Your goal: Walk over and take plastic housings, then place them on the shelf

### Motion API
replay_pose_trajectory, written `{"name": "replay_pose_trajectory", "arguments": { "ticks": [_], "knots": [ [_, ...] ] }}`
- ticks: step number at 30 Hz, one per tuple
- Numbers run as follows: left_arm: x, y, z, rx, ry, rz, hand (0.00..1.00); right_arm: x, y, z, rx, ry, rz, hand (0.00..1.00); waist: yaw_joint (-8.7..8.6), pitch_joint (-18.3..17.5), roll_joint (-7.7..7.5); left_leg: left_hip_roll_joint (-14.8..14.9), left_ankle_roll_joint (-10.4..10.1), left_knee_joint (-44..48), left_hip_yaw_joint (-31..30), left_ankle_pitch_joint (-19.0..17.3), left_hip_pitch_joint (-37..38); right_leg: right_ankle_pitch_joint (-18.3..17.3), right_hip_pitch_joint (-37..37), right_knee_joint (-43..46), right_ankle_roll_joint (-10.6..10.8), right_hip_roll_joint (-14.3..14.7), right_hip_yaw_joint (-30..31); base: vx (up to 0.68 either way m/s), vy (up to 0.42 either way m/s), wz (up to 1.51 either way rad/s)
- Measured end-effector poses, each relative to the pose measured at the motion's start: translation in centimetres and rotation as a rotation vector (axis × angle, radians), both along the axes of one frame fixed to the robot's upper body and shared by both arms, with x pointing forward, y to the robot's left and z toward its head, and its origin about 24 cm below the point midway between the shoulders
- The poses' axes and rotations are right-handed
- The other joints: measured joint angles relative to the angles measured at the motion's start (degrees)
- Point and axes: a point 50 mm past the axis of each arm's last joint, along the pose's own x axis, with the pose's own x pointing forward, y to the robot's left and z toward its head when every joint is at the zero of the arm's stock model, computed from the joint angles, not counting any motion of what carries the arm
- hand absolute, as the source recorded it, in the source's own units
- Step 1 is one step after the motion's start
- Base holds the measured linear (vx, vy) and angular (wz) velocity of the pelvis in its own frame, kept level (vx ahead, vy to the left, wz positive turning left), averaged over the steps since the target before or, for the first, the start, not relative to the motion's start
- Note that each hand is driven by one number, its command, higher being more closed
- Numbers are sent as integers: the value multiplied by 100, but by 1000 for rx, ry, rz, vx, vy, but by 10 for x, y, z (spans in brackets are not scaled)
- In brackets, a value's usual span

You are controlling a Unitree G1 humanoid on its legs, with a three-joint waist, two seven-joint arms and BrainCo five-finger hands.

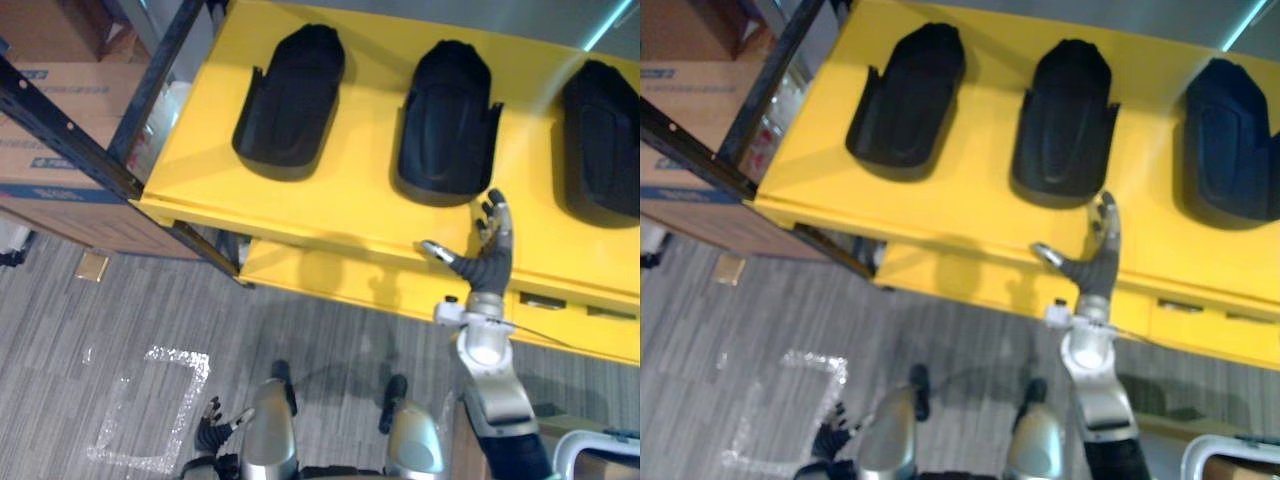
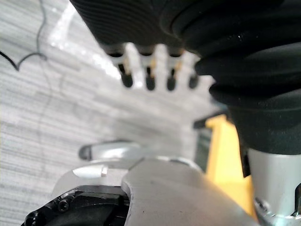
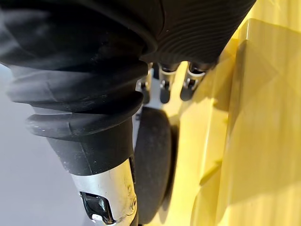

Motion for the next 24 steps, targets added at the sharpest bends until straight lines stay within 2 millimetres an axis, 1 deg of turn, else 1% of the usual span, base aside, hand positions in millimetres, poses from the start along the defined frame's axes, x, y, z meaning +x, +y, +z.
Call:
{"name": "replay_pose_trajectory", "arguments": {
  "ticks": [10,14,17,19,20,21,22,23,24],
  "knots": [
    [1,0,1,2,-7,1,0,-1,1,-2,-32,-16,-90,0,22,-2,-17,-6,0,-4,-18,0,-17,18,31,-63,24,10,-19,0,0,0],
    [0,0,1,4,-8,0,0,-4,-2,1,-63,-66,-192,0,24,-17,-47,-9,-2,-18,-23,-7,33,27,116,-126,36,17,-34,0,0,0],
    [-3,2,0,9,-8,4,0,-9,-8,8,-111,-140,-317,0,15,-83,-165,9,-10,-48,-14,-12,38,42,148,-222,54,52,-34,0,0,0],
    [-7,4,0,14,2,12,0,-15,-15,17,-123,-223,-399,0,16,-140,-256,4,-13,-124,30,-13,135,83,228,-328,70,60,-21,38,-7,-6],
    [-11,5,-2,17,13,19,0,-23,-19,28,-124,-299,-449,0,-1,-238,-301,2,-15,-159,42,-13,148,117,259,-407,79,72,-24,43,-2,-5],
    [-13,6,-2,20,19,22,0,-27,-21,33,-125,-342,-471,0,-7,-277,-327,-4,-18,-199,55,-11,184,132,296,-456,83,74,-25,65,-5,-6],
    [-16,8,-3,27,29,26,0,-34,-25,42,-137,-422,-510,0,-17,-352,-386,-4,-27,-263,96,-14,300,154,407,-560,93,88,-22,78,-6,-13],
    [-22,9,-4,32,47,29,0,-41,-28,47,-157,-475,-537,0,-13,-575,-453,-3,-31,-346,167,-15,341,174,409,-645,98,96,2,112,-11,-15],
    [-27,10,-6,36,67,34,0,-46,-31,49,-183,-505,-552,0,-22,-768,-486,-12,-38,-418,199,-11,357,207,419,-737,106,103,6,144,-8,-15]
  ]
}}
